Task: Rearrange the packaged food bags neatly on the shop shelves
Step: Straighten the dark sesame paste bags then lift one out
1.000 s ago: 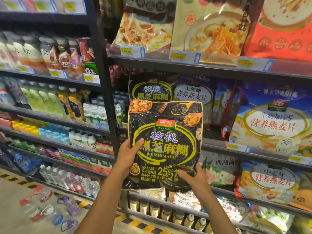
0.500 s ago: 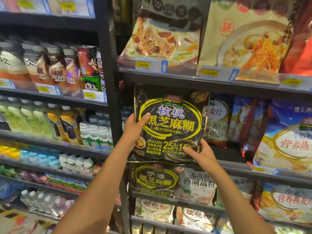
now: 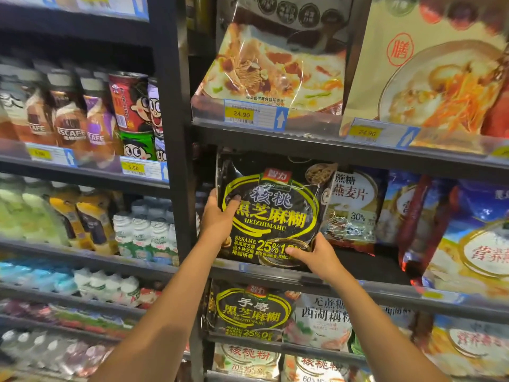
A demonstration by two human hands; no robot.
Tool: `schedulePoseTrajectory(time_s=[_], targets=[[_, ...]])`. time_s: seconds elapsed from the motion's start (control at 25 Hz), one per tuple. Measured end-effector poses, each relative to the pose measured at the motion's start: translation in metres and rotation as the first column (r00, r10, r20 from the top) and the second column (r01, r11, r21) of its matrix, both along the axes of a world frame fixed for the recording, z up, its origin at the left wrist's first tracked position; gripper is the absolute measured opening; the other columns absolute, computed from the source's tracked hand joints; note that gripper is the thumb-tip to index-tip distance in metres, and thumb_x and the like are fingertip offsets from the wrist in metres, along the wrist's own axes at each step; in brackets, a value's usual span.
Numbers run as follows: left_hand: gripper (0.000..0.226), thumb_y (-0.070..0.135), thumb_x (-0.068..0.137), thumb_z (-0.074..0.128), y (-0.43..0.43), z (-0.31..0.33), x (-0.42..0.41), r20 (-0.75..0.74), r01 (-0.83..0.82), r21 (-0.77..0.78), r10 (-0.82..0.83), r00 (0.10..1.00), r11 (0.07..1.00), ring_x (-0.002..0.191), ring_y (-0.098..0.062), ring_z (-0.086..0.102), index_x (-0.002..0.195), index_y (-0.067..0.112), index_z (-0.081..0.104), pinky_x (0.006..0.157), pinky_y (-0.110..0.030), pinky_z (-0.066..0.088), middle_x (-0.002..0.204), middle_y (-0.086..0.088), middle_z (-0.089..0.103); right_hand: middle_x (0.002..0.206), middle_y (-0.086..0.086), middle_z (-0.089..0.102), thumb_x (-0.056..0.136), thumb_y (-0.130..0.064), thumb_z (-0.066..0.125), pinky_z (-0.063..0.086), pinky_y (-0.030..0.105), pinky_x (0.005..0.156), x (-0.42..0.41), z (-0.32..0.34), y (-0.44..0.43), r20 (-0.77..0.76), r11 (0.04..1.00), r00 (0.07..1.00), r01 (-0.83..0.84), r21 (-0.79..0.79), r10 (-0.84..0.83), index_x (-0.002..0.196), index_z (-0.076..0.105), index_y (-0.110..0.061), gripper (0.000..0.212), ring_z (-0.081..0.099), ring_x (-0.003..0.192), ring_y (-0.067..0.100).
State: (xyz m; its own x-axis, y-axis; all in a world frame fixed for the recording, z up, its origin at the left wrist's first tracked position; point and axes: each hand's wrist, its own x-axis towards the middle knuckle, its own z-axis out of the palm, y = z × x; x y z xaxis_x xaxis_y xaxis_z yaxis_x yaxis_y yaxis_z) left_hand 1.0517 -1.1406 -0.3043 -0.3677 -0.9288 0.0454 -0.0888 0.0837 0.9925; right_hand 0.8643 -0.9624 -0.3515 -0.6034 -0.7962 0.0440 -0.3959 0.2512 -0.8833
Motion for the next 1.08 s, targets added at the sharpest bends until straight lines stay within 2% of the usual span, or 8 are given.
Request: schedulePoseTrajectory(time_s=[0.12, 0.16, 0.24, 0.32, 0.4, 0.68, 0.88, 1.08], targets=[[0.082, 0.05, 0.1, 0.06, 0.011, -0.018, 0.011, 0.091, -0.002, 0.097, -0.007, 0.996, 0.995, 0.141, -0.024, 0.047, 0.165, 0.025, 0.016, 0.113, -0.044, 0.042, 0.159, 0.006, 0.042, 0.123, -0.012, 0.062, 0.082, -0.029, 0.087, 0.042, 0.028, 0.096, -0.002, -0.005, 0.001, -0.048, 0.999, 0.999, -0.006, 0.052, 0.008, 0.134, 0.052, -0.027, 0.063, 0.057, 0.117, 0.011], [0.092, 0.046, 0.098, 0.064, 0.012, -0.024, 0.014, 0.154, 0.018, 0.132, -0.039, 0.987, 0.991, 0.146, -0.027, 0.043, 0.166, 0.026, 0.006, 0.118, -0.047, 0.039, 0.166, 0.003, 0.036, 0.122, -0.014, 0.063, 0.078, -0.032, 0.09, 0.045, 0.03, 0.098, -0.002, -0.005, 0.001, -0.082, 0.998, 0.997, -0.005, 0.064, 0.011, 0.129, 0.052, -0.033, 0.064, 0.059, 0.117, 0.01], [0.113, 0.037, 0.092, 0.074, 0.016, -0.031, 0.021, 0.3, 0.095, 0.145, -0.136, 0.944, 0.985, 0.148, -0.029, 0.041, 0.165, 0.027, -0.011, 0.117, -0.042, 0.039, 0.169, 0.0, 0.029, 0.125, -0.015, 0.064, 0.064, -0.045, 0.096, 0.051, 0.037, 0.103, -0.001, -0.01, -0.001, -0.156, 0.996, 0.988, 0.0, 0.085, 0.013, 0.126, 0.052, -0.041, 0.076, 0.062, 0.118, 0.01], [0.124, 0.03, 0.09, 0.079, 0.019, -0.037, 0.022, 0.411, 0.164, 0.103, -0.192, 0.891, 0.981, 0.15, -0.028, 0.038, 0.162, 0.026, -0.022, 0.115, -0.04, 0.038, 0.171, -0.002, 0.024, 0.126, -0.007, 0.056, 0.058, -0.051, 0.097, 0.053, 0.045, 0.102, 0.001, -0.014, -0.005, -0.218, 0.99, 0.976, 0.048, 0.134, -0.018, 0.125, 0.05, -0.035, 0.083, 0.06, 0.119, 0.015], [0.131, 0.029, 0.088, 0.081, 0.014, -0.043, 0.019, 0.474, 0.174, 0.043, -0.173, 0.863, 0.984, 0.152, -0.03, 0.035, 0.16, 0.027, -0.028, 0.119, -0.044, 0.036, 0.172, -0.005, 0.02, 0.121, 0.0, 0.049, 0.063, -0.041, 0.098, 0.052, 0.045, 0.101, 0.003, -0.013, -0.009, -0.233, 0.984, 0.971, 0.092, 0.151, -0.055, 0.121, 0.049, -0.029, 0.077, 0.058, 0.117, 0.02], [0.127, 0.032, 0.088, 0.08, 0.005, -0.055, 0.008, 0.551, 0.161, -0.06, -0.102, 0.828, 0.985, 0.14, -0.036, 0.048, 0.162, 0.025, -0.023, 0.115, -0.05, 0.043, 0.165, -0.014, 0.03, 0.114, -0.004, 0.053, 0.068, -0.042, 0.095, 0.052, 0.04, 0.095, 0.001, -0.019, -0.026, -0.327, 0.98, 0.939, 0.154, 0.123, -0.106, 0.129, 0.059, -0.026, 0.073, 0.057, 0.118, 0.021], [0.102, 0.026, 0.084, 0.084, -0.017, -0.053, -0.006, 0.555, 0.114, -0.085, -0.048, 0.83, 0.99, 0.126, -0.038, 0.059, 0.158, 0.02, 0.013, 0.107, -0.056, 0.049, 0.151, -0.012, 0.042, 0.105, 0.002, 0.061, 0.066, -0.05, 0.093, 0.057, 0.046, 0.086, -0.001, -0.014, -0.043, -0.38, 0.969, 0.919, 0.18, 0.171, -0.103, 0.12, 0.068, -0.022, 0.066, 0.06, 0.112, 0.026], [0.097, 0.026, 0.085, 0.083, -0.016, -0.059, -0.004, 0.553, 0.116, -0.084, -0.05, 0.831, 0.99, 0.125, -0.037, 0.059, 0.155, 0.02, 0.016, 0.103, -0.055, 0.052, 0.149, -0.012, 0.044, 0.109, -0.001, 0.062, 0.059, -0.066, 0.088, 0.06, 0.046, 0.08, -0.002, -0.017, -0.041, -0.385, 0.959, 0.918, 0.185, 0.213, -0.092, 0.122, 0.065, -0.028, 0.077, 0.065, 0.106, 0.023]])
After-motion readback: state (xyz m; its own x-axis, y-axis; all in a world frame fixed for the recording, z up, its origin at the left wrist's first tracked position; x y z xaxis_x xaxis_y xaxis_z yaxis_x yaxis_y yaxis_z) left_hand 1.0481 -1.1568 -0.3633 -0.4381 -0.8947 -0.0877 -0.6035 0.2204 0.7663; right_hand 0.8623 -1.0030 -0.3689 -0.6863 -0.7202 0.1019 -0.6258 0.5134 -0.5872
